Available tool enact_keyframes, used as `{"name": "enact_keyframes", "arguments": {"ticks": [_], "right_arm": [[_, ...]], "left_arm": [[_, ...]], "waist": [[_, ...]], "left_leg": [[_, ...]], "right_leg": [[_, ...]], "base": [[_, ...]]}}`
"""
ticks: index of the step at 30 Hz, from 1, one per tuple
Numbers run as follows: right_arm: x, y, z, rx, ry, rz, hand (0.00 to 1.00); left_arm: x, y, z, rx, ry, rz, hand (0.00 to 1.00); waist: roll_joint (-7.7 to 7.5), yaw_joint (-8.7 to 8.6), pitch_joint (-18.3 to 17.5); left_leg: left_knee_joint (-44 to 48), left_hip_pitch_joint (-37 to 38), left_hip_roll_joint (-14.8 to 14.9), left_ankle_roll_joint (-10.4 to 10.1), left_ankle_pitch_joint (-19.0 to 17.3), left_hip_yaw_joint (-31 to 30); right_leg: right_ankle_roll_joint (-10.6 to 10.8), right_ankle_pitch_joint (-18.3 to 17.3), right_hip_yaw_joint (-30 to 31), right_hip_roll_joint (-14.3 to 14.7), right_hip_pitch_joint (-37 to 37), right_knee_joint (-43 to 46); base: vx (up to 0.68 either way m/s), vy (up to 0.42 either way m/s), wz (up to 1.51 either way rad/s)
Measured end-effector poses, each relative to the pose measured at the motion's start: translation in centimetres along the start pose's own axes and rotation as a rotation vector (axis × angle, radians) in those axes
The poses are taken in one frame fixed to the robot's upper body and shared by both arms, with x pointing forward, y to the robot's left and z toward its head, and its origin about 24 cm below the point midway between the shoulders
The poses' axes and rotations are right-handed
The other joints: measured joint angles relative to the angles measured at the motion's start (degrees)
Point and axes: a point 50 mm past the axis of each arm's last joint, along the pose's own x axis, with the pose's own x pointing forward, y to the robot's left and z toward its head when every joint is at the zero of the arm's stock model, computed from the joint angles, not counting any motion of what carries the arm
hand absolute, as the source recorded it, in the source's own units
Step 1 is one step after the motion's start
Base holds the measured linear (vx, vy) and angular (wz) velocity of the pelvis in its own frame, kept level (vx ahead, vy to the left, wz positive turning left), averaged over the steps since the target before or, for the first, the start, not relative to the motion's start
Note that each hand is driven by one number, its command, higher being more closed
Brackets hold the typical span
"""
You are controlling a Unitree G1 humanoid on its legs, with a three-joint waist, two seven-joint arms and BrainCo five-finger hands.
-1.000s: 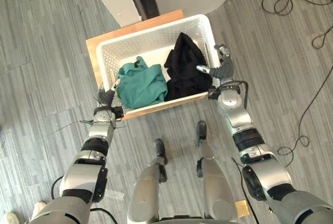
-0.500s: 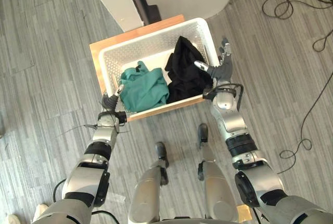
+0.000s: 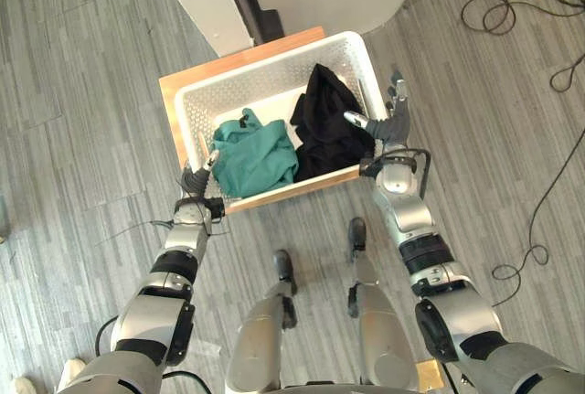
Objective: Pick up the laundry basket with both hands and put the clothes into the washing machine.
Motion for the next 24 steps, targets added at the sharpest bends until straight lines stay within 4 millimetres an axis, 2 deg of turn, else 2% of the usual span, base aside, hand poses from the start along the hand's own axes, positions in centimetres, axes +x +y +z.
{"name": "enact_keyframes", "arguments": {"ticks": [7, 14, 17, 23, 24], "right_arm": [[2.0, -2.0, -0.5, -0.2, 0.037, 0.04, 0.0], [2.8, -2.8, -0.9, -0.448, 0.03, 0.152, 0.0], [3.1, -3.3, -1.1, -0.489, 0.049, 0.172, 0.0], [3.4, -5.2, -2.1, -0.552, 0.116, 0.218, 0.0], [3.4, -5.2, -2.1, -0.55, 0.121, 0.223, 1.0]], "left_arm": [[0.1, -0.8, 1.0, 0.012, -0.047, -0.029, 0.0], [-0.1, -1.5, 0.9, 0.003, -0.049, -0.069, 0.0], [-0.1, -1.6, 1.0, -0.014, -0.052, -0.079, 0.0], [-0.3, -2.3, 0.7, -0.01, -0.043, -0.133, 0.0], [-0.3, -2.3, 0.6, -0.007, -0.041, -0.134, 0.0]], "waist": [[0.55, 0.62, -0.36], [0.79, 1.24, -0.63], [0.89, 1.37, -0.69], [2.31, 1.43, -1.61], [2.34, 1.43, -1.64]], "left_leg": [[-2.18, -0.97, -0.6, -0.16, 2.02, -1.02], [-2.27, -1.43, -0.91, -0.13, 2.26, -1.28], [-2.26, -1.69, -0.91, -0.16, 2.28, -1.56], [-2.73, -2.6, -0.95, -0.07, 2.86, -2.8], [-2.74, -2.62, -0.95, -0.06, 2.9, -2.88]], "right_leg": [[0.24, -0.25, -0.94, -0.69, -2.16, 1.32], [0.29, -0.29, -1.1, -0.88, -2.82, 1.86], [0.3, -0.45, -1.28, -0.99, -3.02, 2.0], [0.58, -0.98, -2.59, -1.44, -3.94, 2.95], [0.58, -0.97, -2.66, -1.45, -3.92, 2.95]], "base": [[0.0, -0.01, 0.09], [0.0, -0.004, 0.02], [0.0, -0.009, 0.04], [0.01, -0.008, 0.09], [0.0, -0.013, 0.07]]}}
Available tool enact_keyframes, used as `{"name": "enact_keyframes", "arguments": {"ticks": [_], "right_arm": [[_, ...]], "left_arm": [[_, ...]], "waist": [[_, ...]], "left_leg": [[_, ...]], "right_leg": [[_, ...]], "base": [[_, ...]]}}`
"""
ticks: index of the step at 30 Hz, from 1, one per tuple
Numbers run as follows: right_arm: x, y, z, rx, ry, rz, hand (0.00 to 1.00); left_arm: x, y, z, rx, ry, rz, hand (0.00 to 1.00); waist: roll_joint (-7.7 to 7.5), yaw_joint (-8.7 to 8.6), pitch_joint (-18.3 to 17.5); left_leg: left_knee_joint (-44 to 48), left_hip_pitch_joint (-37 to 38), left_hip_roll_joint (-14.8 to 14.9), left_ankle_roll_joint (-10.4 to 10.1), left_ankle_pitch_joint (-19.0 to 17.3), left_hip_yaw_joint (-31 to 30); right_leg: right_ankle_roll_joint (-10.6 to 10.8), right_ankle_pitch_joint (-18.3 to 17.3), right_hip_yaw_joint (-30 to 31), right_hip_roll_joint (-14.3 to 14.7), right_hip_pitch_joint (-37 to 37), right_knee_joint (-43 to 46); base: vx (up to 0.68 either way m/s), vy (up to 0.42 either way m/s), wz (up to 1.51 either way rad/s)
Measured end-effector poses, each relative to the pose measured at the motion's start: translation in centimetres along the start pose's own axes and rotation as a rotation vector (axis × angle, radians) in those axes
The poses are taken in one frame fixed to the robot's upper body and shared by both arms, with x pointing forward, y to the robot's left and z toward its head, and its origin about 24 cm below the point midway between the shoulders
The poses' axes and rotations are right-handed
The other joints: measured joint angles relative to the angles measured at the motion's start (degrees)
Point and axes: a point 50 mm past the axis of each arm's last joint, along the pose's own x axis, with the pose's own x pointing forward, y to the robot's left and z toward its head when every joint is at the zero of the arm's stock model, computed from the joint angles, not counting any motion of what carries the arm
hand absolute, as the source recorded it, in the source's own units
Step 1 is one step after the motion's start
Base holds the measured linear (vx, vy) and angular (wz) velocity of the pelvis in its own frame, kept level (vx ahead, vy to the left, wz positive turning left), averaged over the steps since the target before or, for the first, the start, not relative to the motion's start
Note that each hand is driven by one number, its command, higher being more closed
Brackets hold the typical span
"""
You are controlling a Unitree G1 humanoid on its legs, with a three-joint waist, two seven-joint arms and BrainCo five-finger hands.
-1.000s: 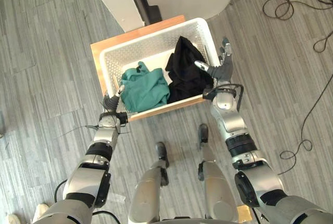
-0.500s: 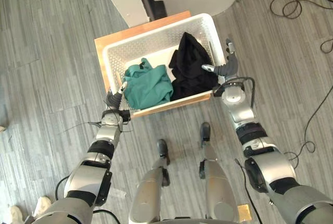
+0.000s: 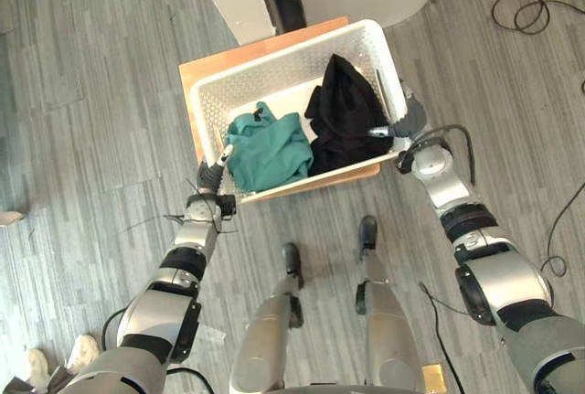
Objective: Pick up the laundry basket with both hands and put the clothes into the washing machine.
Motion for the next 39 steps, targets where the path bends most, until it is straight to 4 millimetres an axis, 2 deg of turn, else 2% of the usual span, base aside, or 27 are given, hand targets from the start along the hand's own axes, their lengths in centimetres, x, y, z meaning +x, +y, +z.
{"name": "enact_keyframes", "arguments": {"ticks": [1, 2, 12, 20, 24, 26, 30, 32, 34, 38, 39], "right_arm": [[0.1, -0.1, -0.1, 0.011, 0.006, 0.012, 1.0], [0.1, -0.2, -0.2, 0.016, 0.01, 0.02, 1.0], [0.2, -0.8, -1.2, 0.016, 0.06, 0.074, 1.0], [0.1, -0.5, -2.0, 0.006, 0.114, 0.084, 1.0], [-0.5, 0.2, -3.0, 0.021, 0.147, 0.098, 1.0], [-1.0, 0.7, -3.7, 0.034, 0.157, 0.107, 1.0], [-3.4, 2.9, -6.5, 0.068, 0.218, 0.159, 1.0], [-5.6, 4.3, -8.4, 0.078, 0.254, 0.194, 1.0], [-7.6, 5.8, -9.6, 0.106, 0.285, 0.224, 1.0], [-11.0, 7.0, -11.8, 0.143, 0.339, 0.269, 1.0], [-11.5, 7.1, -12.1, 0.156, 0.349, 0.272, 1.0]], "left_arm": [[0.0, -0.1, 0.0, 0.002, 0.002, -0.005, 0.0], [0.1, -0.1, 0.1, 0.002, 0.002, -0.008, 1.0], [0.2, -0.3, 0.0, 0.018, 0.031, -0.039, 1.0], [0.2, -0.6, -0.6, 0.135, 0.078, -0.062, 1.0], [0.1, -0.5, -1.3, 0.192, 0.1, -0.065, 1.0], [-0.4, -0.2, -2.3, 0.204, 0.115, -0.065, 1.0], [-2.5, 0.4, -5.9, 0.215, 0.174, -0.115, 1.0], [-4.8, 0.8, -9.2, 0.221, 0.252, -0.155, 1.0], [-6.9, 1.5, -11.7, 0.212, 0.311, -0.164, 1.0], [-9.9, 1.9, -14.6, 0.19, 0.382, -0.192, 1.0], [-10.2, 1.8, -14.8, 0.187, 0.384, -0.197, 1.0]], "waist": [[0.03, 0.03, -0.04], [0.03, 0.05, -0.04], [0.02, 0.17, -0.21], [0.02, 0.42, -0.2], [0.01, 0.39, -0.2], [0.0, 0.4, -0.19], [-0.07, 0.1, -0.08], [-0.09, 0.07, -0.08], [-0.25, 0.05, -0.21], [-0.4, -0.21, -1.36], [-0.54, -0.31, -1.86]], "left_leg": [[-0.03, -0.05, 0.0, -0.03, 0.1, -0.19], [-0.08, -0.05, 0.0, -0.02, 0.21, -0.29], [-2.04, 1.07, -0.03, -0.19, 1.63, -1.14], [-1.93, 2.54, -0.04, -0.18, 1.62, -1.1], [-1.69, 3.9, -0.02, -0.12, 1.55, -0.99], [-1.66, 4.63, 0.01, -0.04, 1.47, -0.9], [-1.43, 7.7, 0.32, 0.18, 0.86, -0.86], [-0.22, 9.58, 0.78, 0.15, -0.49, -0.93], [0.52, 10.72, 1.26, -0.33, -1.64, -1.12], [-0.13, 13.05, 1.82, -0.65, -1.91, -1.93], [-0.17, 13.4, 1.9, -0.69, -1.93, -2.13]], "right_leg": [[0.0, 0.0, -0.15, -0.02, 0.03, 0.0], [0.0, 0.0, -0.24, -0.02, 0.06, 0.0], [-0.14, -0.09, -1.26, -0.07, 0.84, -0.01], [-0.18, -0.13, -1.26, -0.09, 2.37, -0.07], [-0.3, -0.25, -1.21, -0.09, 3.78, -0.07], [-0.29, -0.32, -1.15, -0.06, 4.43, -0.08], [-0.43, -0.95, -1.24, 0.22, 7.72, -0.17], [-0.4, -1.92, -1.39, 0.75, 10.22, -0.14], [-0.24, -2.96, -1.72, 1.01, 11.79, -0.12], [-0.22, -3.82, -3.13, 1.71, 14.58, -0.34], [-0.21, -4.0, -3.36, 1.78, 15.08, -0.38]], "base": [[0.0, -0.011, 0.06], [0.0, -0.017, 0.08], [0.0, -0.013, 0.04], [0.0, 0.0, 0.0], [0.0, 0.0, 0.0], [0.01, -0.006, -0.02], [0.03, -0.007, -0.03], [0.06, -0.01, -0.02], [0.06, -0.005, 0.02], [0.08, -0.02, 0.11], [0.09, 0.0, 0.17]]}}
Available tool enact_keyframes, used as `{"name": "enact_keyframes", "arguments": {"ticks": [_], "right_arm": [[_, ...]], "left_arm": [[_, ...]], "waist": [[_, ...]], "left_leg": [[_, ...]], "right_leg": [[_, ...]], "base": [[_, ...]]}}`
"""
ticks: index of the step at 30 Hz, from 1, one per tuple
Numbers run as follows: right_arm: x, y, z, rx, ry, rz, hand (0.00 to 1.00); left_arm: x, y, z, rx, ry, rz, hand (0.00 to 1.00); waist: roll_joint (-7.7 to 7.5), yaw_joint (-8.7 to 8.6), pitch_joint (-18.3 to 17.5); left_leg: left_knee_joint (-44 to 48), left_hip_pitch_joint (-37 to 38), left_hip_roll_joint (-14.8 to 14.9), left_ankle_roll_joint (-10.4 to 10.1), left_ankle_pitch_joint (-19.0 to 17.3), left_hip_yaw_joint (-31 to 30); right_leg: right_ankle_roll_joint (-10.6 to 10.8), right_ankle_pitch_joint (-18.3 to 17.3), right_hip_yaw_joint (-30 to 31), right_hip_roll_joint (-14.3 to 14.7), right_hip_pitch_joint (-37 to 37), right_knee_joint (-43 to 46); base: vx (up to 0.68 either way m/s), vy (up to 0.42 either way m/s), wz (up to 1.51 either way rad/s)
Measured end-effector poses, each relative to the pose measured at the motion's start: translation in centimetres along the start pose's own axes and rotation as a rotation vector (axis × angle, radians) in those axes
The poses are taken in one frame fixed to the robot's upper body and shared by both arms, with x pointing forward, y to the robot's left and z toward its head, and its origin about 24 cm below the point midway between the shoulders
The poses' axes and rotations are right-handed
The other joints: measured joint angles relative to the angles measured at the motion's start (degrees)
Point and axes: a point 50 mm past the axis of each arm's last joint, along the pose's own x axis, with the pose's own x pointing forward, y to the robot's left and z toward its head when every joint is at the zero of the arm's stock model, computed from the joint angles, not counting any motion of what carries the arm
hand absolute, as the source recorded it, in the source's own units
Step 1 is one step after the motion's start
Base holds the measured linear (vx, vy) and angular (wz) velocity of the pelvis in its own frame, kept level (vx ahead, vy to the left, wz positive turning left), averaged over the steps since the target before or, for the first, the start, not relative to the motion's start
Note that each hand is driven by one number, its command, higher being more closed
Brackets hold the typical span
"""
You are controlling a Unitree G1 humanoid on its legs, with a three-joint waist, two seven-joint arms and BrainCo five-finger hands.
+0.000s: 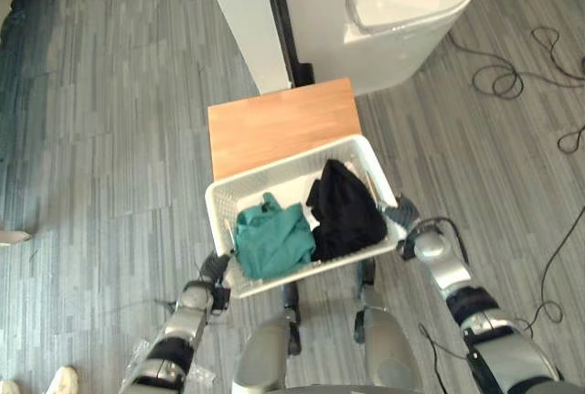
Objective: Pick up the laundry basket with both hands and put the clothes into the washing machine.
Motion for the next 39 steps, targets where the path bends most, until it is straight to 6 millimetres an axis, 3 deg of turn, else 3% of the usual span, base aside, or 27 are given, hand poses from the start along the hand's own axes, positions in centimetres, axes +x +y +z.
{"name": "enact_keyframes", "arguments": {"ticks": [2, 5, 8, 10, 12, 14, 15, 16, 17, 18, 19, 20, 21, 22, 24, 25, 26, 27, 28, 32, 35, 36, 37, 38, 39], "right_arm": [[-1.7, 0.6, -1.7, 0.025, 0.02, 0.023, 1.0], [-3.7, 0.1, -3.5, 0.062, 0.045, 0.008, 1.0], [-6.2, -1.6, -5.2, 0.142, 0.052, -0.095, 1.0], [-8.8, -3.1, -6.7, 0.26, 0.054, -0.253, 1.0], [-10.3, -3.5, -7.2, 0.338, 0.042, -0.335, 1.0], [-11.9, -3.1, -7.7, 0.374, 0.053, -0.388, 1.0], [-13.0, -2.8, -7.7, 0.382, 0.055, -0.415, 1.0], [-14.0, -2.3, -7.6, 0.396, 0.06, -0.428, 1.0], [-14.1, -2.1, -7.6, 0.407, 0.059, -0.43, 1.0], [-14.0, -1.8, -7.4, 0.418, 0.055, -0.428, 1.0], [-14.0, -1.3, -7.4, 0.433, 0.067, -0.434, 1.0], [-14.2, -1.3, -7.4, 0.43, 0.07, -0.44, 1.0], [-14.2, -1.4, -7.3, 0.426, 0.067, -0.443, 1.0], [-14.2, -1.5, -7.3, 0.422, 0.067, -0.45, 1.0], [-14.0, -1.2, -7.1, 0.419, 0.059, -0.433, 1.0], [-13.6, -1.0, -6.9, 0.42, 0.053, -0.424, 1.0], [-13.2, -1.4, -7.1, 0.406, 0.059, -0.428, 1.0], [-13.2, -1.6, -7.3, 0.395, 0.067, -0.431, 1.0], [-13.3, -1.8, -7.7, 0.395, 0.08, -0.429, 1.0], [-13.4, -1.8, -8.3, 0.399, 0.104, -0.423, 1.0], [-13.4, -0.8, -8.3, 0.436, 0.111, -0.412, 1.0], [-13.3, -0.6, -8.2, 0.436, 0.108, -0.405, 1.0], [-13.3, -0.4, -8.1, 0.431, 0.108, -0.392, 1.0], [-13.4, -0.2, -8.1, 0.429, 0.11, -0.383, 1.0], [-13.6, 0.2, -8.2, 0.423, 0.118, -0.363, 1.0]], "left_arm": [[-1.1, -0.1, -1.3, -0.03, 0.009, -0.02, 1.0], [-2.0, -0.5, -1.2, -0.03, -0.026, -0.065, 1.0], [-2.4, -1.4, 1.6, -0.005, -0.162, -0.106, 1.0], [-2.6, -2.9, 5.3, -0.015, -0.312, -0.153, 1.0], [-2.7, -3.7, 7.1, -0.017, -0.383, -0.177, 1.0], [-2.5, -4.6, 8.7, -0.035, -0.427, -0.201, 1.0], [-2.4, -5.0, 9.1, -0.048, -0.434, -0.208, 1.0], [-2.5, -5.0, 9.2, -0.068, -0.444, -0.193, 1.0], [-2.6, -5.1, 9.2, -0.074, -0.444, -0.188, 1.0], [-2.6, -4.9, 9.1, -0.082, -0.442, -0.178, 1.0], [-2.6, -5.0, 9.2, -0.112, -0.443, -0.177, 1.0], [-2.8, -5.2, 9.2, -0.124, -0.444, -0.177, 1.0], [-3.2, -5.2, 8.7, -0.151, -0.44, -0.16, 1.0], [-3.3, -4.9, 8.2, -0.183, -0.433, -0.142, 1.0], [-3.4, -4.7, 7.8, -0.212, -0.429, -0.136, 1.0], [-3.3, -4.3, 7.6, -0.235, -0.426, -0.121, 1.0], [-3.1, -4.5, 7.2, -0.247, -0.401, -0.119, 1.0], [-3.1, -4.9, 7.2, -0.257, -0.396, -0.126, 1.0], [-3.1, -5.4, 7.1, -0.272, -0.387, -0.136, 1.0], [-3.0, -5.8, 6.4, -0.286, -0.354, -0.138, 1.0], [-2.9, -5.2, 6.3, -0.276, -0.354, -0.124, 1.0], [-3.0, -5.1, 5.9, -0.285, -0.343, -0.116, 1.0], [-3.3, -5.0, 5.1, -0.305, -0.325, -0.103, 1.0], [-3.5, -4.9, 4.7, -0.31, -0.314, -0.098, 1.0], [-3.9, -4.7, 3.6, -0.324, -0.293, -0.085, 1.0]], "waist": [[-1.33, -0.45, -2.68], [-3.13, -1.44, -5.58], [-4.9, -3.86, -9.15], [-5.28, -5.57, -11.07], [-5.34, -7.57, -11.95], [-5.77, -7.9, -12.14], [-5.87, -8.13, -12.21], [-5.81, -7.59, -12.27], [-5.73, -7.23, -12.39], [-5.04, -6.54, -12.62], [-4.97, -7.44, -12.55], [-5.1, -7.36, -12.65], [-4.89, -7.36, -13.07], [-5.31, -7.19, -13.72], [-5.6, -7.32, -14.46], [-6.52, -7.11, -15.06], [-5.2, -7.31, -15.3], [-4.57, -7.33, -15.46], [-3.96, -7.33, -15.62], [-2.3, -7.2, -15.91], [-2.85, -7.11, -15.68], [-2.67, -6.66, -15.47], [-2.2, -5.81, -14.91], [-2.06, -5.44, -14.7], [-2.05, -4.79, -14.45]], "left_leg": [[-0.72, 2.12, 0.1, -0.05, -0.18, -0.16], [-1.75, 4.89, 0.08, 0.03, -0.63, 0.21], [-1.97, 7.1, -0.13, 0.5, -1.49, 0.94], [-2.22, 8.27, -0.67, 0.99, -2.23, 2.19], [-2.38, 8.72, -0.95, 1.55, -2.87, 4.43], [-0.93, 10.19, -0.96, 1.86, -4.22, 9.08], [1.98, 9.96, -0.31, 1.91, -6.31, 12.69], [6.3, 9.65, 2.07, 2.13, -9.28, 19.01], [7.39, 9.58, 3.49, 2.4, -9.91, 22.34], [7.6, 9.68, 5.68, 2.55, -10.16, 25.37], [8.5, 10.91, 8.01, 2.6, -10.23, 30.48], [8.76, 11.77, 8.37, 2.61, -10.22, 32.79], [9.68, 12.65, 9.27, 2.65, -10.24, 36.41], [10.53, 13.56, 10.2, 2.66, -10.25, 39.3], [10.81, 13.5, 11.04, 2.61, -10.28, 41.32], [10.98, 12.83, 11.89, 0.84, -10.38, 42.01], [9.52, 12.25, 12.3, -1.34, -9.1, 42.14], [8.3, 12.01, 12.27, -2.02, -8.38, 42.18], [7.01, 11.93, 12.13, -2.55, -7.03, 42.65], [6.58, 11.95, 13.69, -3.61, -4.5, 43.14], [16.61, 9.65, 19.86, -3.01, -4.92, 40.31], [22.61, 8.78, 23.27, -2.55, -5.04, 39.65], [28.98, 9.09, 26.76, -0.3, -4.62, 38.69], [32.14, 9.19, 28.36, 1.48, -3.69, 37.91], [38.05, 8.08, 30.43, 7.05, -0.19, 33.81]], "right_leg": [[0.09, -0.37, -0.13, 0.38, 1.85, -0.13], [0.32, -1.05, 0.12, 0.67, 4.01, -0.3], [0.95, -1.94, 0.64, 0.45, 5.54, 0.22], [1.45, -2.7, 2.43, -0.03, 5.17, 1.59], [1.9, -3.02, 4.79, -0.26, 4.12, 3.01], [2.24, -2.69, 8.92, 0.17, 3.02, 4.32], [2.6, -1.52, 11.9, 1.03, 2.71, 4.37], [4.0, 3.17, 15.02, 3.41, 1.08, 3.8], [5.44, 8.07, 15.48, 5.37, 0.56, 1.5], [6.23, 9.99, 14.68, 6.71, 0.06, 0.1], [0.23, 1.56, 3.71, 5.32, -1.66, 11.65], [-1.59, -2.5, -0.35, 3.41, -1.68, 16.78], [-3.05, -7.89, -6.04, -1.15, -1.14, 24.49], [-5.34, -10.63, -10.0, -5.59, 0.07, 29.11], [-5.32, -11.62, -13.78, -9.5, 1.49, 31.48], [-3.0, -11.5, -15.28, -9.81, 1.98, 29.36], [-2.76, -11.65, -17.63, -7.98, 2.2, 26.02], [-2.26, -11.97, -17.83, -7.03, 2.57, 23.84], [-1.01, -12.9, -17.8, -5.64, 3.88, 19.48], [-2.13, -11.85, -18.12, -0.66, 8.85, 7.79], [-3.42, -11.9, -18.43, 2.51, 10.84, 5.84], [-4.13, -12.43, -17.72, 3.67, 11.73, 5.91], [-4.75, -13.01, -16.04, 5.06, 13.4, 6.03], [-4.99, -13.55, -14.95, 5.67, 14.28, 6.25], [-5.67, -14.76, -12.73, 6.1, 15.63, 7.04]], "base": [[0.1, 0.005, 0.02], [0.1, 0.015, -0.08], [0.07, 0.034, -0.11], [0.04, 0.057, -0.29], [-0.01, 0.055, -0.63], [0.01, 0.085, -1.12], [-0.03, 0.103, -1.86], [-0.07, 0.08, -2.13], [-0.11, 0.035, -2.18], [-0.1, 0.004, -2.02], [-0.08, 0.001, -1.79], [-0.03, 0.019, -1.96], [-0.03, -0.034, -1.74], [-0.04, -0.073, -1.68], [-0.04, -0.198, -1.17], [-0.06, -0.319, -1.04], [-0.06, -0.283, -0.77], [-0.06, -0.281, -0.43], [-0.04, -0.256, -0.25], [-0.06, -0.202, -0.12], [-0.08, -0.14, -0.04], [-0.06, -0.127, -0.46], [-0.05, -0.098, -0.63], [-0.01, -0.074, -0.89], [0.01, -0.059, -1.02]]}}
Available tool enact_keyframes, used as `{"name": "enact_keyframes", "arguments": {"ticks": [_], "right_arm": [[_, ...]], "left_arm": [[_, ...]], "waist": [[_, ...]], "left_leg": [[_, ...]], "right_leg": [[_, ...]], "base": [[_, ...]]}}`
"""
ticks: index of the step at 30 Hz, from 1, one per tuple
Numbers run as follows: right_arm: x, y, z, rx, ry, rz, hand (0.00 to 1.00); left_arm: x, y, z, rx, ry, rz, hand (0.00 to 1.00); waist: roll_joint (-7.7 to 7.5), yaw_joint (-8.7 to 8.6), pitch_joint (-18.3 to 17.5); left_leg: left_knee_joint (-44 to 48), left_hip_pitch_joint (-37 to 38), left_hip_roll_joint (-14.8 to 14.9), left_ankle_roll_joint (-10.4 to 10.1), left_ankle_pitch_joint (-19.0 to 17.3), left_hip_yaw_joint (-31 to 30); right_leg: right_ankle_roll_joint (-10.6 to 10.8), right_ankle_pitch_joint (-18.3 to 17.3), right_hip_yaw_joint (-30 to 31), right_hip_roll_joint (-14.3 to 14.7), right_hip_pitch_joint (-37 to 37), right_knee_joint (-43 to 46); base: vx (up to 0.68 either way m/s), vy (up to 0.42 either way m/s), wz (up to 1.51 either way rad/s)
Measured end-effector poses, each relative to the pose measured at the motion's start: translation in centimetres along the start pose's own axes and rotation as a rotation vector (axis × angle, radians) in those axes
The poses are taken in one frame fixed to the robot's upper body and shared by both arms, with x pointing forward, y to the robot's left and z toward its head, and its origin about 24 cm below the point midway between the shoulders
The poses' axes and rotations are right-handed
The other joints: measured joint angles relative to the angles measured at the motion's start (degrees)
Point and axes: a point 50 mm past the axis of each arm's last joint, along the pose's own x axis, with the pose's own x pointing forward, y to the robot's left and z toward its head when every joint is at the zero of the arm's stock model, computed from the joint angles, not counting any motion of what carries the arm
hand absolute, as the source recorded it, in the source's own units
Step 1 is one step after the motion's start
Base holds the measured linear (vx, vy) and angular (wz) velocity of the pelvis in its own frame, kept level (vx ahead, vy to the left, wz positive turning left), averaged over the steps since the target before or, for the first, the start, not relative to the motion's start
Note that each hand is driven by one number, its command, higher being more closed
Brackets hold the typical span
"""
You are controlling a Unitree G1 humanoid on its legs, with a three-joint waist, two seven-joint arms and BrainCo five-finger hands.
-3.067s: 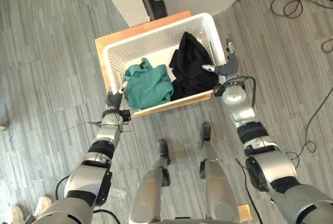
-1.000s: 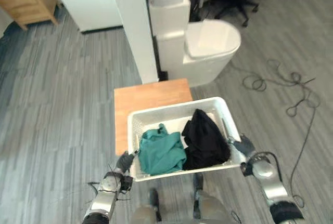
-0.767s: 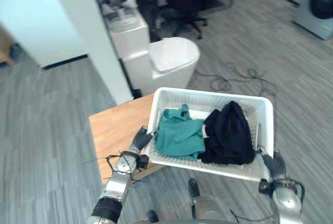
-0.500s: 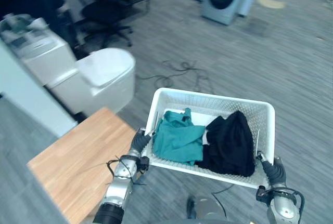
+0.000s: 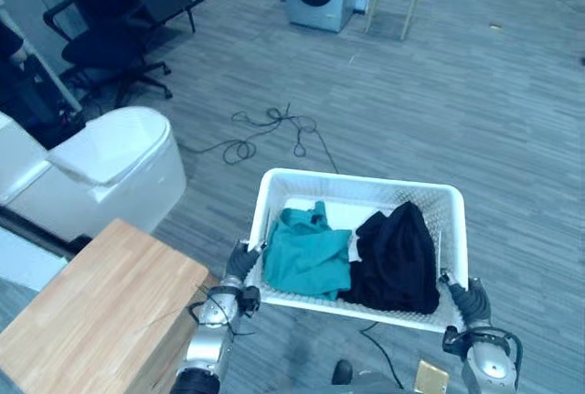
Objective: Pick up the laundry basket with both hands and put the clothes into the washing machine.
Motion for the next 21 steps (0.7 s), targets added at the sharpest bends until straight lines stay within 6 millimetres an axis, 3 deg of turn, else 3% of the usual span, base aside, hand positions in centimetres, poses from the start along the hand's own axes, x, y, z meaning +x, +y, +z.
{"name": "enact_keyframes", "arguments": {"ticks": [1, 2, 3, 4, 6, 7, 8, 9, 10, 12, 14, 15, 16, 17, 18, 19, 21], "right_arm": [[-0.3, 0.3, 0.1, -0.005, -0.005, 0.015, 1.0], [-0.2, 0.5, 0.5, -0.014, -0.02, 0.035, 1.0], [0.0, 0.5, 1.6, -0.035, -0.065, 0.048, 1.0], [0.4, 0.5, 2.5, -0.054, -0.103, 0.069, 1.0], [1.2, 1.3, 3.7, -0.073, -0.151, 0.127, 1.0], [1.5, 1.8, 4.1, -0.071, -0.167, 0.145, 1.0], [1.5, 2.8, 4.4, -0.072, -0.181, 0.178, 1.0], [1.5, 2.9, 4.5, -0.073, -0.182, 0.182, 1.0], [1.6, 3.3, 4.6, -0.08, -0.188, 0.199, 1.0], [2.0, 4.2, 5.4, -0.091, -0.219, 0.238, 1.0], [2.4, 5.7, 5.9, -0.091, -0.237, 0.283, 1.0], [2.4, 5.7, 5.8, -0.092, -0.232, 0.284, 1.0], [2.7, 5.7, 5.4, -0.095, -0.215, 0.283, 1.0], [2.9, 5.8, 5.2, -0.096, -0.202, 0.285, 1.0], [3.0, 5.8, 4.7, -0.099, -0.182, 0.285, 1.0], [2.8, 5.7, 4.4, -0.092, -0.17, 0.279, 1.0], [2.5, 5.7, 3.9, -0.072, -0.15, 0.27, 1.0]], "left_arm": [[-0.8, 0.3, -0.5, -0.017, 0.011, 0.016, 1.0], [-1.4, 0.5, -0.8, -0.034, 0.015, 0.029, 1.0], [-2.2, 0.4, -1.0, -0.078, 0.009, 0.056, 1.0], [-3.0, 0.5, -1.2, -0.112, 0.0, 0.08, 1.0], [-3.8, 1.3, -1.2, -0.116, -0.014, 0.106, 1.0], [-3.9, 1.8, -1.1, -0.124, -0.02, 0.128, 1.0], [-4.3, 2.5, -1.1, -0.134, -0.028, 0.166, 1.0], [-4.4, 2.6, -1.1, -0.135, -0.031, 0.17, 1.0], [-5.0, 2.9, -1.4, -0.138, -0.023, 0.186, 1.0], [-5.7, 3.4, -1.8, -0.149, -0.017, 0.222, 1.0], [-5.9, 4.3, -1.3, -0.177, -0.048, 0.279, 1.0], [-5.8, 4.3, -1.3, -0.18, -0.048, 0.28, 1.0], [-5.6, 4.3, -1.4, -0.18, -0.035, 0.276, 1.0], [-5.6, 4.3, -1.6, -0.18, -0.024, 0.275, 1.0], [-5.5, 4.2, -1.6, -0.18, -0.016, 0.268, 1.0], [-5.4, 4.2, -1.4, -0.159, -0.021, 0.253, 1.0], [-5.2, 4.6, -1.3, -0.136, -0.011, 0.248, 1.0]], "waist": [[-0.63, 0.9, 0.84], [0.08, 1.41, 0.97], [1.14, 1.87, 1.74], [1.34, 3.48, 1.79], [1.46, 6.11, 1.9], [1.25, 6.87, 2.08], [0.73, 7.16, 2.69], [0.67, 7.23, 2.75], [0.54, 7.72, 2.61], [0.86, 9.11, 1.9], [-0.79, 9.19, 1.57], [-1.02, 8.93, 1.55], [-1.2, 8.5, 1.54], [-1.23, 8.38, 1.54], [-1.4, 8.26, 1.66], [-1.9, 7.77, 2.12], [-2.9, 6.49, 3.33]], "left_leg": [[5.38, -2.79, 0.19, 5.18, 4.14, -6.89], [7.52, -4.45, -0.76, 5.0, 3.63, -10.9], [10.44, -8.24, -6.73, 1.67, -1.57, -19.69], [8.1, -11.64, -15.95, -3.13, -6.96, -28.75], [-3.92, -14.16, -24.1, -3.67, -10.2, -34.79], [-10.96, -15.09, -25.13, -3.98, -9.97, -34.99], [-19.83, -16.24, -25.54, -5.69, -8.86, -35.5], [-21.51, -16.28, -25.69, -6.31, -8.49, -36.15], [-24.05, -15.98, -27.2, -9.97, -5.3, -40.0], [-21.68, -16.07, -30.09, -7.3, -3.14, -44.26], [-17.26, -16.89, -31.54, -3.71, -7.02, -40.2], [-15.74, -16.9, -32.31, -2.95, -8.34, -39.91], [-14.14, -15.86, -33.71, -1.47, -10.07, -39.01], [-13.92, -14.8, -34.53, -1.13, -10.5, -38.63], [-14.5, -12.33, -35.96, -0.09, -11.5, -38.26], [-16.12, -8.84, -37.49, 1.87, -13.9, -38.39], [-15.74, -4.17, -38.96, 2.63, -16.32, -38.83]], "right_leg": [[-0.72, -1.93, 2.74, 0.16, 0.47, 1.02], [-1.09, -2.37, 4.02, 0.39, 0.56, 1.49], [-1.91, -2.56, 7.37, 0.7, 0.13, 2.33], [-1.91, -2.96, 11.53, 0.48, -1.54, 2.77], [-2.11, -2.83, 15.3, 1.05, -2.17, 1.01], [-2.28, -2.55, 15.36, 1.06, -1.56, -0.06], [-2.17, -2.61, 15.89, 1.05, -0.42, 0.02], [-1.98, -2.73, 16.21, 1.11, -0.41, 0.19], [-0.7, -3.65, 19.08, 1.13, -0.1, 0.58], [0.09, -4.41, 25.28, 0.86, -0.06, 0.45], [2.93, -6.33, 28.95, -1.8, -1.67, 2.31], [3.84, -7.12, 28.93, -2.59, -1.46, 3.15], [6.27, -8.78, 29.3, -3.99, -2.04, 8.05], [6.85, -9.34, 29.98, -4.25, -3.38, 12.57], [7.63, -9.47, 31.0, -4.31, -8.0, 25.93], [8.08, -6.68, 31.03, -4.55, -13.63, 41.53], [7.22, -5.41, 30.04, -4.96, -19.78, 58.91]], "base": [[0.03, -0.046, -1.07], [0.08, 0.002, -1.13], [0.13, 0.044, -1.3], [0.11, 0.049, -1.47], [0.14, 0.064, -1.58], [0.25, 0.097, -1.47], [0.16, 0.057, -0.87], [0.2, 0.108, -1.0], [0.27, 0.192, -1.21], [0.37, 0.269, -1.37], [0.37, 0.27, -0.78], [0.4, 0.281, -0.2], [0.33, 0.227, -0.01], [0.39, 0.264, -0.09], [0.36, 0.244, -0.04], [0.35, 0.225, 0.12], [0.35, 0.142, 0.24]]}}
